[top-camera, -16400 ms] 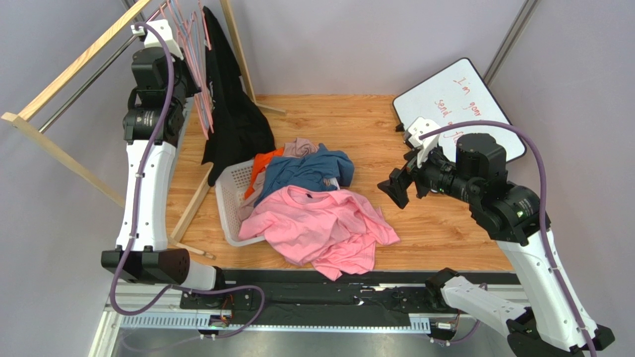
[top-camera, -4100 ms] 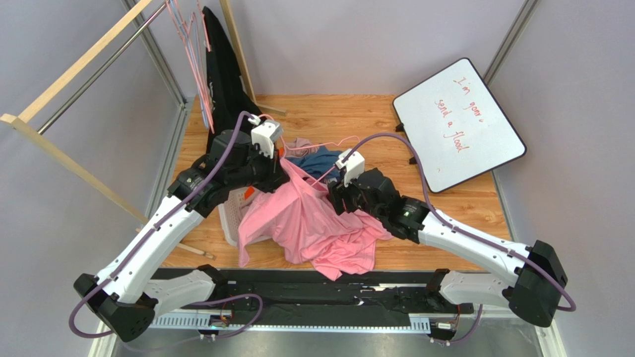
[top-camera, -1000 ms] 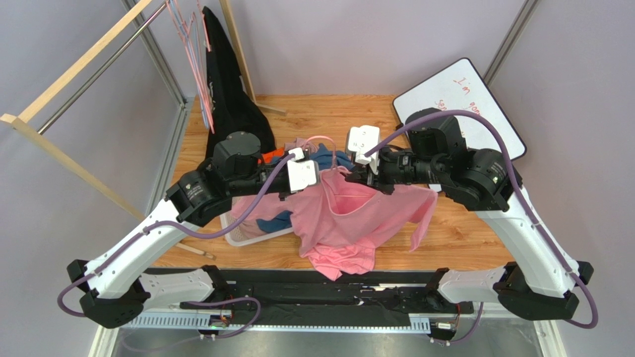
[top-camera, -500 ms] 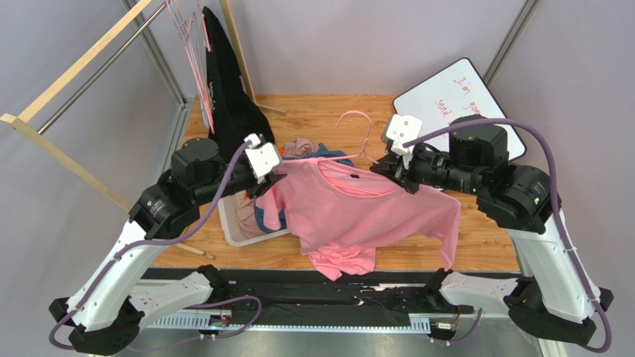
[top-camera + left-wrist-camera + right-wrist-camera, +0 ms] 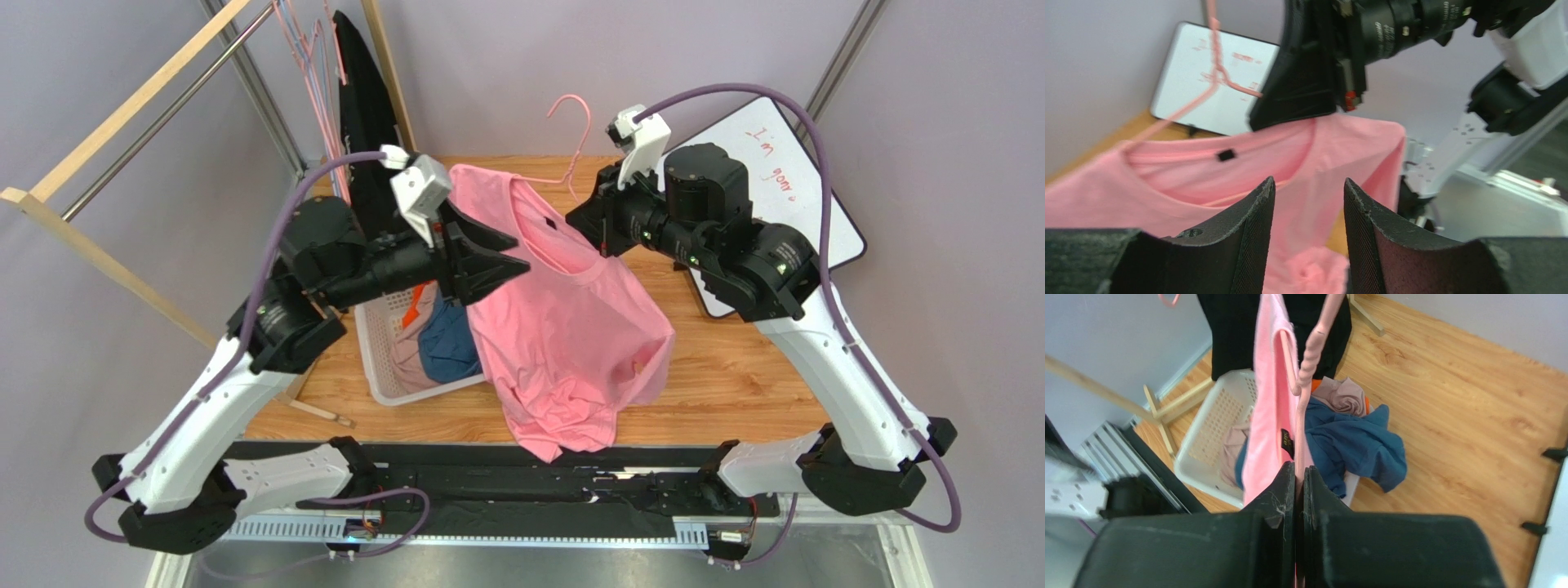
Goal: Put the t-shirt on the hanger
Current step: Place the T-shirt on the hanger, then place the hanger at the clothesline.
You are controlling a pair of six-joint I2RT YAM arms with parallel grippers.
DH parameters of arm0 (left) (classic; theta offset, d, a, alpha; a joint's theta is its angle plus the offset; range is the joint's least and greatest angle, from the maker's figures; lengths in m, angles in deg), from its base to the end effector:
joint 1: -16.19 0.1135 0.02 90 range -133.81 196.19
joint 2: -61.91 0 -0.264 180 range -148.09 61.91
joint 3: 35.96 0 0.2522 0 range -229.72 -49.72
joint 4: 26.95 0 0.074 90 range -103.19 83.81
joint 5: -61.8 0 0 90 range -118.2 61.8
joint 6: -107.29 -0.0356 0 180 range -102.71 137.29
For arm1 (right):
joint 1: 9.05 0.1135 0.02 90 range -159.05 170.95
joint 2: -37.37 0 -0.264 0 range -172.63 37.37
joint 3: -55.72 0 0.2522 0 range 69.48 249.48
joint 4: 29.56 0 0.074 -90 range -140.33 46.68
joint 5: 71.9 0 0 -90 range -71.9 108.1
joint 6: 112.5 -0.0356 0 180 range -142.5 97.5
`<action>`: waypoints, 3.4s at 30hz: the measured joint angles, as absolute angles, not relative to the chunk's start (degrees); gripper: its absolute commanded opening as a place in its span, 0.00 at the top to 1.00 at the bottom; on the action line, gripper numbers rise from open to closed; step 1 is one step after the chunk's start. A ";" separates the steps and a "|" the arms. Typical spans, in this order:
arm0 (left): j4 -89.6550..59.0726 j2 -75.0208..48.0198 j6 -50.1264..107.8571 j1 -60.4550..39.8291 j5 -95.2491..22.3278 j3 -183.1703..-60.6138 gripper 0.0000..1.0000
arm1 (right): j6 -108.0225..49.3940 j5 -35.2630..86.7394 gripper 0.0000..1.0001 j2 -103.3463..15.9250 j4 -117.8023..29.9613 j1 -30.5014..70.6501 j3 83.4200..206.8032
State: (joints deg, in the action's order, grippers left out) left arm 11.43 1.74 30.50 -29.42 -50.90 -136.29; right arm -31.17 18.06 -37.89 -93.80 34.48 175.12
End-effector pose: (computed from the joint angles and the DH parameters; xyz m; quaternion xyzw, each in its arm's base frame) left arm 0.1218 -0.1441 0.5085 0.3261 0.6159 -0.4650 0.5460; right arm 0.1717 0.1630 0.5068 -0.2453 0.7821 0.2518 0.5146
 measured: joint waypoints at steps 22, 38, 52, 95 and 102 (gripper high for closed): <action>0.51 -6.69 58.04 -40.43 -43.12 -128.16 0.40 | -49.13 -1.37 1.00 -38.79 -79.75 42.76 164.35; 5.58 -6.15 65.51 -38.53 -37.22 -127.17 0.40 | -46.68 -12.27 1.00 -38.48 -76.03 46.15 160.04; 0.57 -4.86 59.37 -35.54 -32.12 -122.34 0.42 | -47.95 -12.54 1.00 -36.78 -74.72 46.37 159.50; -16.28 -7.35 56.95 -34.38 -45.89 -116.22 0.23 | -49.00 -8.95 1.00 -36.01 -73.11 45.88 158.80; -20.00 -7.63 52.68 -34.77 -49.00 -115.57 0.67 | -47.51 -8.19 1.00 -36.06 -71.75 45.88 157.64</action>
State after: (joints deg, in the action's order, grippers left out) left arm -20.00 -7.63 52.68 -34.77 -49.00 -115.57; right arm -47.51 -8.19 -36.06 -71.75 45.88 157.64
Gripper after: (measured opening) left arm 0.434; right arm 0.009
